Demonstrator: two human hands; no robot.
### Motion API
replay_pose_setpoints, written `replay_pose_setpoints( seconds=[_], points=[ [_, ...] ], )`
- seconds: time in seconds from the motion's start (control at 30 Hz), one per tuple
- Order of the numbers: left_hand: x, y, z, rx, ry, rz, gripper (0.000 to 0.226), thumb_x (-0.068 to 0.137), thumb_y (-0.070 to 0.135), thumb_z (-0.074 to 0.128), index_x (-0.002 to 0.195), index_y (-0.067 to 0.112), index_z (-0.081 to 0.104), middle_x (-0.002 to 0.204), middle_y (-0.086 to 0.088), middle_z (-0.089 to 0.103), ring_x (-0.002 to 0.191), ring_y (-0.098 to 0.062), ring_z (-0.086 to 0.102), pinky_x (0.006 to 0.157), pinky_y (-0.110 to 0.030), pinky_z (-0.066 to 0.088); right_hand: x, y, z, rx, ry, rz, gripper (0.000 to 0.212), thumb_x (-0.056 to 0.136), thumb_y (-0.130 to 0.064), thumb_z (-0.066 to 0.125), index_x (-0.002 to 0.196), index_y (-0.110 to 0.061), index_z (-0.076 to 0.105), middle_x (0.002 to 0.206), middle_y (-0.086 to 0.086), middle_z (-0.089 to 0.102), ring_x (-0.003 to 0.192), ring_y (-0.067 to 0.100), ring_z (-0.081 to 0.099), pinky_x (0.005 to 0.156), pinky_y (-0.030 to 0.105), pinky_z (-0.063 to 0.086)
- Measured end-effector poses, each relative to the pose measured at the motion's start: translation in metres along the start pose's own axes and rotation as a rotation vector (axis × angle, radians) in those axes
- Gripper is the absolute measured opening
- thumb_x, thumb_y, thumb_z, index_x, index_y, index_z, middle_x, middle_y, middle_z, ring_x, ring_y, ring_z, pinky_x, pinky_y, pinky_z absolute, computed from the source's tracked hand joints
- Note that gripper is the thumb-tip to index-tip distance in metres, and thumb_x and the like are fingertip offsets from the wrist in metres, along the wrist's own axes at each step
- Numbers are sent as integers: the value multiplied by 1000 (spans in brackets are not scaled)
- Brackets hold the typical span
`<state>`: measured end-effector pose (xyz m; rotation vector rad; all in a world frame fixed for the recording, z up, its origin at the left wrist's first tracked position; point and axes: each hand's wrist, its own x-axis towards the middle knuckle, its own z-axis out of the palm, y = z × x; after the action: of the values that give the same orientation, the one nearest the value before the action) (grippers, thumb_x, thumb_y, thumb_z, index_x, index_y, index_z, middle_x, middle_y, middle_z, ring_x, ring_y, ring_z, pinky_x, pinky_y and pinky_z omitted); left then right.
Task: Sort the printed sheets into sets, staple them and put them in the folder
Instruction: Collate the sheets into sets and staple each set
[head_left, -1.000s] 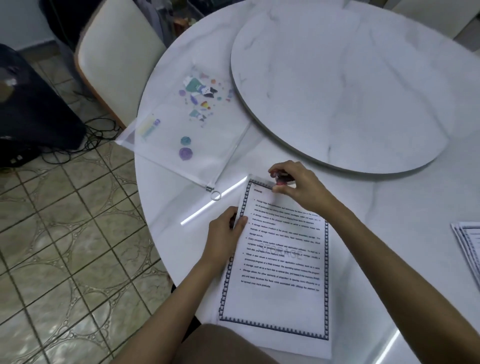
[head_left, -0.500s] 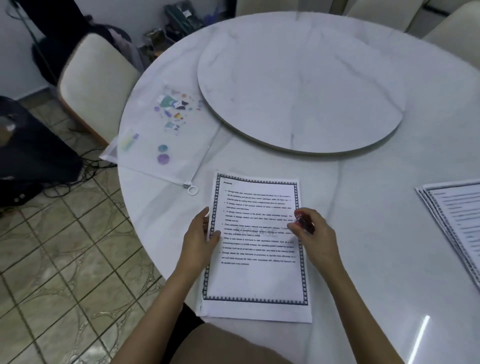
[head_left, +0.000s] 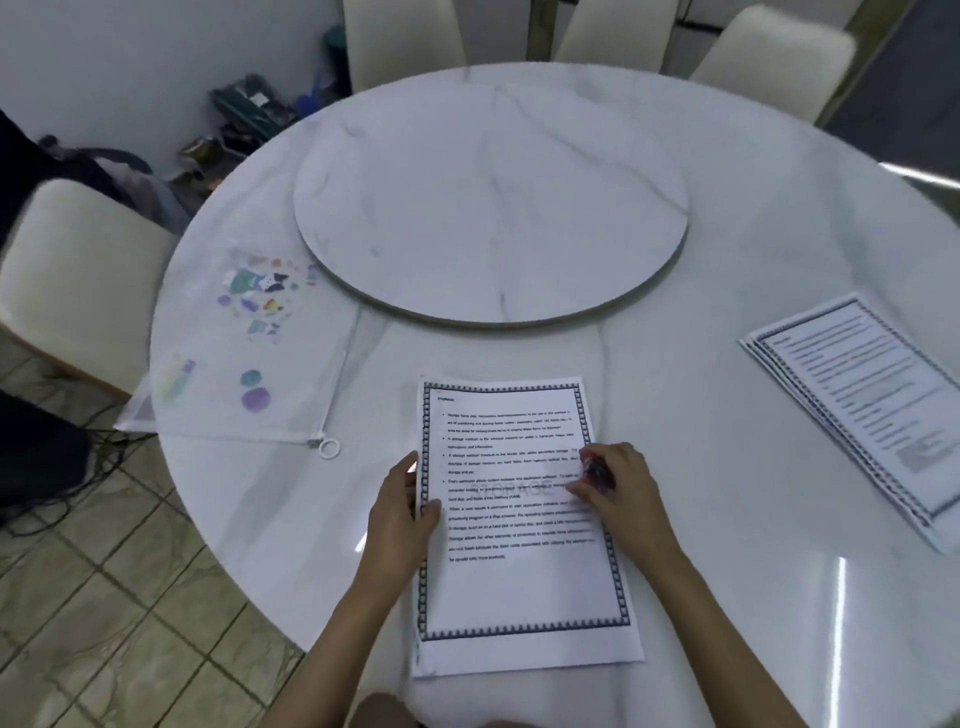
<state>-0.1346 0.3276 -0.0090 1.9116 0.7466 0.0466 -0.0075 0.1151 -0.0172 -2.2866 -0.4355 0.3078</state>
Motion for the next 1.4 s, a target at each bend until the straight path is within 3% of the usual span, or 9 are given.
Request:
replay_pose_setpoints(
  seconds=[0.13,0.2,0.27,0.6,0.77,0.83,0.97,1.13,1.4],
  points=[
    [6,-6,2,62,58,50,46,87,5,54,126,27,47,113,5,60,95,-2,59,87,-20,49,6,6,-2,-48,-21,-48,40,80,-19,69,117,-8,55,105,-4,45,101,8,37,82,-4,25],
    [7,-8,3,101,83,58,47,86,9,55,129,28,49,118,1,58,104,-12,60,91,-38,51,7,8,-1,-38,-41,-64,40,80,-18,69,117,-8,55,105,-4,45,102,7,37,83,-4,25],
    [1,-1,7,98,135,29,48,88,6,56,133,17,47,127,-7,51,116,-24,53,100,-42,44,9,9,-1,-16,-60,-92,42,80,-17,69,119,-8,55,105,-5,45,103,7,39,87,-2,27],
    [-18,59,91,53,167,184,44,89,4,55,131,18,49,126,7,50,121,-16,47,104,-34,38,24,63,-73,-42,-37,-179,39,88,-20,60,126,-14,52,119,-1,51,107,4,39,86,-1,23],
    [-28,101,161,-50,240,143,42,89,6,56,122,31,50,110,10,55,96,7,53,88,-14,40,33,111,-137,-33,-51,-177,37,89,-17,58,125,-14,52,118,-3,50,110,7,43,84,-7,24],
    [-29,116,193,-73,236,138,41,88,6,57,121,30,51,106,10,56,87,3,54,79,-7,38,42,133,-162,-45,-36,-174,37,90,-17,58,126,-12,52,120,1,51,111,10,45,84,-2,26],
    [-30,145,254,-111,195,146,36,90,6,56,124,16,53,118,5,56,108,-6,51,83,2,36,59,174,-219,-77,30,-151,37,89,-15,59,125,-8,52,121,9,52,115,20,46,88,10,25],
    [-22,180,321,-172,104,98,33,91,10,55,122,19,55,116,6,57,103,-9,55,76,3,38,85,222,-286,-143,75,-110,40,90,-15,57,128,-6,50,125,15,51,119,27,46,98,25,32],
    [-9,217,391,-272,-3,-65,34,95,20,50,129,16,51,123,6,52,93,7,51,72,4,39,116,278,-350,-227,79,125,48,89,-16,59,133,-2,44,131,22,43,125,33,36,101,33,31]
  ],
)
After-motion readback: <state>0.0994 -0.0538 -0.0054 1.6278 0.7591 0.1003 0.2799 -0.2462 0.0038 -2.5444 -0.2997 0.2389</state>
